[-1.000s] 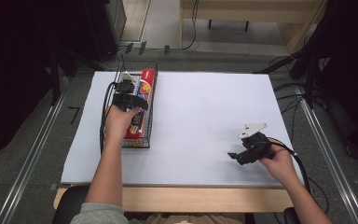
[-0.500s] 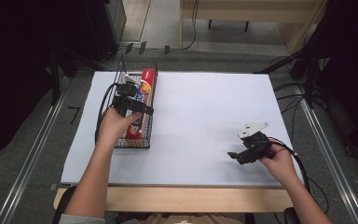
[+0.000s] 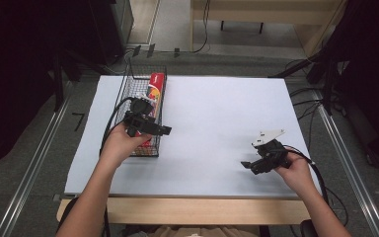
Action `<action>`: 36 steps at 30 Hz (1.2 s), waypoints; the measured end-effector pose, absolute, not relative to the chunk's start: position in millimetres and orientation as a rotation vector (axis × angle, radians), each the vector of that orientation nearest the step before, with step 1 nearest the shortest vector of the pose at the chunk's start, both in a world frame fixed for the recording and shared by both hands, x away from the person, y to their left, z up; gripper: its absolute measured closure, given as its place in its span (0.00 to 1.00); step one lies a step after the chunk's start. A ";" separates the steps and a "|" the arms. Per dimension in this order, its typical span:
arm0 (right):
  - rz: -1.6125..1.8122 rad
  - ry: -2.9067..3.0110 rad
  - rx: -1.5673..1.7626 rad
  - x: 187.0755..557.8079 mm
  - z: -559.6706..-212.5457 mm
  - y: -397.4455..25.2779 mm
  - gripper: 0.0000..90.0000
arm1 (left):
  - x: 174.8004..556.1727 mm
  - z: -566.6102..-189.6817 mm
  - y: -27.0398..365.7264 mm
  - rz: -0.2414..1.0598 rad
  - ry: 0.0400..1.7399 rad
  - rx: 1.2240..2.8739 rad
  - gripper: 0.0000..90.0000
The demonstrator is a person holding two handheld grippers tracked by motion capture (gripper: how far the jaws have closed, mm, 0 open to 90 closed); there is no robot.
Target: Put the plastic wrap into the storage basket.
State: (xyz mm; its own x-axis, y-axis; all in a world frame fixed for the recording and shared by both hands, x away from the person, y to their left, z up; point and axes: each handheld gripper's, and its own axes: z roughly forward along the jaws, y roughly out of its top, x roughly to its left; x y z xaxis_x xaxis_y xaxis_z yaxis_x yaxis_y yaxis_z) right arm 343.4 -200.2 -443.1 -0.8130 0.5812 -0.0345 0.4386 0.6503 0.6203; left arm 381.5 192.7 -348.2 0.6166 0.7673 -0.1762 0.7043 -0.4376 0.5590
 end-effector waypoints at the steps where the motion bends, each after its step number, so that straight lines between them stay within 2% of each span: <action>1: 0.904 2.638 0.829 343.3 -442.9 -200.3 0.22 | 378.6 -349.5 190.6 0.142 1.130 2.261 0.27; 10: 0.949 2.648 0.831 343.8 -442.3 -200.4 0.22 | 360.2 -356.9 171.1 0.155 0.960 2.282 0.27; 13: 0.962 2.654 0.826 344.3 -442.3 -200.2 0.22 | 349.6 -362.5 159.1 0.201 0.868 2.287 0.27; 17: 0.970 2.659 0.835 344.0 -442.2 -199.5 0.22 | 341.4 -370.5 146.5 0.172 0.796 2.322 0.27; 23: 0.998 2.662 0.836 344.5 -441.7 -199.7 0.22 | 337.2 -378.0 139.2 0.111 0.763 2.325 0.27; 36: 1.004 2.675 0.829 344.7 -442.0 -199.5 0.22 | 335.0 -391.2 138.0 0.079 0.744 2.340 0.27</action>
State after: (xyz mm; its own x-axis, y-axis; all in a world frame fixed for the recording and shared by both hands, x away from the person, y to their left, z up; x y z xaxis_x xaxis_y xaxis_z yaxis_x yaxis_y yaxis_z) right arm 344.7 -199.5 -442.0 -0.8319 0.5537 0.0374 0.4415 0.6196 0.6490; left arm 335.0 138.0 -391.2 0.8356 0.5320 -0.1373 0.4914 -0.6119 0.6197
